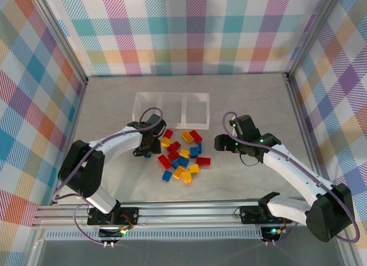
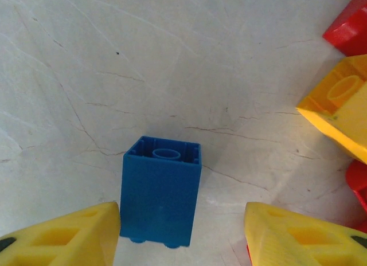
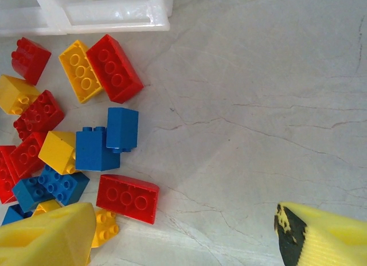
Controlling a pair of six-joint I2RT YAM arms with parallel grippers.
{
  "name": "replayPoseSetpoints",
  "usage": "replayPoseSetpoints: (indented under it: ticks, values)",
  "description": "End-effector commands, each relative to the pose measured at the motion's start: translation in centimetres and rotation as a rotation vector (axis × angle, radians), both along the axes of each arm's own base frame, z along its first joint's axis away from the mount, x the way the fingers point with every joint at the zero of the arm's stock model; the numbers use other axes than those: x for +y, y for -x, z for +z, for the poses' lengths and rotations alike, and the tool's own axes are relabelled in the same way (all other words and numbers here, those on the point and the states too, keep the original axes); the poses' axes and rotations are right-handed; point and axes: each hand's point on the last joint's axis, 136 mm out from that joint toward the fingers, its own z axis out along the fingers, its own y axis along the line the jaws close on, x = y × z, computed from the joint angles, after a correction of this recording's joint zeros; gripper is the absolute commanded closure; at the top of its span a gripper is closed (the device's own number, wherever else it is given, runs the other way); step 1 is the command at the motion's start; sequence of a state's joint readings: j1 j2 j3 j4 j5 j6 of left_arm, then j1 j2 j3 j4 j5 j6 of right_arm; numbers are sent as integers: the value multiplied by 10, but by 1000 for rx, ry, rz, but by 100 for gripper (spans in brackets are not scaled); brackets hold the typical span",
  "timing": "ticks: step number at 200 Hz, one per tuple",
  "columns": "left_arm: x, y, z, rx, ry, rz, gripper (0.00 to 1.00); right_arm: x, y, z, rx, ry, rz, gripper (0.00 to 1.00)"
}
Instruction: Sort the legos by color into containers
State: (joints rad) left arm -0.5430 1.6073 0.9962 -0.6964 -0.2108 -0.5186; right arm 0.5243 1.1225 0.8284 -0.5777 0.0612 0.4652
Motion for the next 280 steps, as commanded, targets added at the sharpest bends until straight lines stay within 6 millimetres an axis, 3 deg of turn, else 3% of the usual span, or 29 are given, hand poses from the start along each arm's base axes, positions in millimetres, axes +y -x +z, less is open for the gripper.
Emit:
replayPoseSetpoints:
  ticks: [1,75,160,212,280]
  values:
    - [1,-5,2,-11,-36,-9,42,-4,6,-2,10,11,-12,18]
    - [5,-4,-3,-3,-52,-9,41,-6,8,-2,11,15,-15,18]
    - [7,-4,2,-21,-46,0,34,-10,11,0,5,21,-23,18]
    - [5,-5,-4,-10,-43,-5,52,-12,12,1,1,21,-28,18]
    - [3,-6,-13,9,-47,-8,57,-15,15,1,3,28,-30,18]
